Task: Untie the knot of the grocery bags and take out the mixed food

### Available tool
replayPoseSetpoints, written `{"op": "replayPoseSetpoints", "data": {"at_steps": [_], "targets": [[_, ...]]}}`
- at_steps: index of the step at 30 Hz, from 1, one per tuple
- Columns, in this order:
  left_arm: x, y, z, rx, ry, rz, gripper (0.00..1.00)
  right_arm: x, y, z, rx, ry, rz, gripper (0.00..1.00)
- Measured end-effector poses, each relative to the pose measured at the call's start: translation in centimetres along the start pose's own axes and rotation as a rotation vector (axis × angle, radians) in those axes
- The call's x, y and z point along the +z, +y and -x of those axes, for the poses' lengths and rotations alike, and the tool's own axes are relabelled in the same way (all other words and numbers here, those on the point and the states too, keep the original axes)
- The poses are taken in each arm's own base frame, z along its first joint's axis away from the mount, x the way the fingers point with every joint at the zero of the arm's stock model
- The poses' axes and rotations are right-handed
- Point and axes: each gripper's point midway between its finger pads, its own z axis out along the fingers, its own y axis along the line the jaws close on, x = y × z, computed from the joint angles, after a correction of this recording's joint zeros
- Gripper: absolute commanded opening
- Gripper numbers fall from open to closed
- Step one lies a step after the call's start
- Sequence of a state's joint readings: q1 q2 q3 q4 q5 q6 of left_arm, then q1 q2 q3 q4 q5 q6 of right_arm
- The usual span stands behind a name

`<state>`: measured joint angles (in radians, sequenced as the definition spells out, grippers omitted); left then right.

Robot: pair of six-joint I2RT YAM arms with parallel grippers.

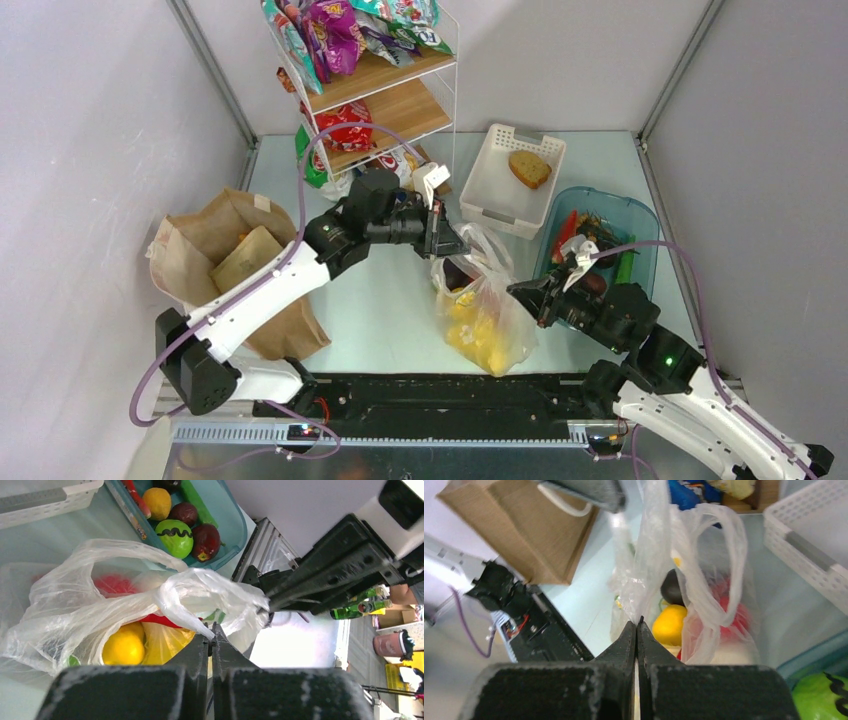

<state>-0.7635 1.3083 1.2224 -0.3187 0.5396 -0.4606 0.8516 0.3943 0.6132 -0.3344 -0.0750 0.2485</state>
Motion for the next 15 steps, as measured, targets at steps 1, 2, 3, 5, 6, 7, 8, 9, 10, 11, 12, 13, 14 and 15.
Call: {"op": "replayPoseSetpoints", "data": {"at_steps": [1, 2, 3, 5, 6, 7, 8, 9, 10, 11, 12, 13, 14, 15], "targets": [[-0.1, -0.2, 0.1, 0.006, -0.002, -0.008, 0.0, 0.0, -0.6, 0.1, 0.008, -0.008, -0.033, 0.0], [-0.3, -0.5, 0.1, 0.019, -0.003, -0.019, 0.0, -0.1, -1.2, 0.3, 0.018, -0.018, -0.069, 0.01], [-0.5, -0.8, 0.2, 0.034, -0.006, -0.03, 0.0, -0.2, -1.7, 0.4, 0.029, -0.029, -0.104, 0.04], [-1.1, -1.7, 0.2, 0.07, -0.01, -0.061, 0.0, -0.4, -2.7, 0.7, 0.051, -0.05, -0.161, 0.1], [-1.4, -2.5, 0.2, 0.093, -0.013, -0.083, 0.0, -0.5, -3.2, 1.0, 0.068, -0.064, -0.188, 0.15], [-1.7, -3.2, 0.1, 0.118, -0.015, -0.106, 0.0, -0.5, -3.5, 1.2, 0.08, -0.074, -0.208, 0.18], [-2.0, -3.7, 0.0, 0.137, -0.015, -0.122, 0.0, -0.7, -3.8, 1.3, 0.089, -0.079, -0.224, 0.27], [-2.2, -4.3, -0.2, 0.161, -0.016, -0.141, 0.0, -0.8, -4.1, 1.4, 0.097, -0.08, -0.244, 0.32], [-2.5, -4.9, -0.4, 0.184, -0.016, -0.159, 0.0, -1.0, -4.3, 1.4, 0.105, -0.08, -0.256, 0.44], [-2.7, -5.3, -0.5, 0.201, -0.018, -0.17, 0.0, -1.1, -4.3, 1.5, 0.108, -0.076, -0.262, 0.49], [-2.8, -5.8, -0.6, 0.22, -0.019, -0.185, 0.0, -1.2, -4.2, 1.7, 0.11, -0.075, -0.259, 0.6], [-3.0, -6.1, -0.6, 0.237, -0.02, -0.196, 0.0, -1.4, -4.0, 2.0, 0.105, -0.074, -0.254, 0.65], [-3.1, -6.5, -0.7, 0.251, -0.021, -0.208, 0.0, -1.5, -3.6, 2.4, 0.102, -0.074, -0.237, 0.75], [-3.1, -6.8, -0.8, 0.259, -0.02, -0.219, 0.0, -1.6, -3.2, 2.9, 0.095, -0.076, -0.22, 0.78]]}}
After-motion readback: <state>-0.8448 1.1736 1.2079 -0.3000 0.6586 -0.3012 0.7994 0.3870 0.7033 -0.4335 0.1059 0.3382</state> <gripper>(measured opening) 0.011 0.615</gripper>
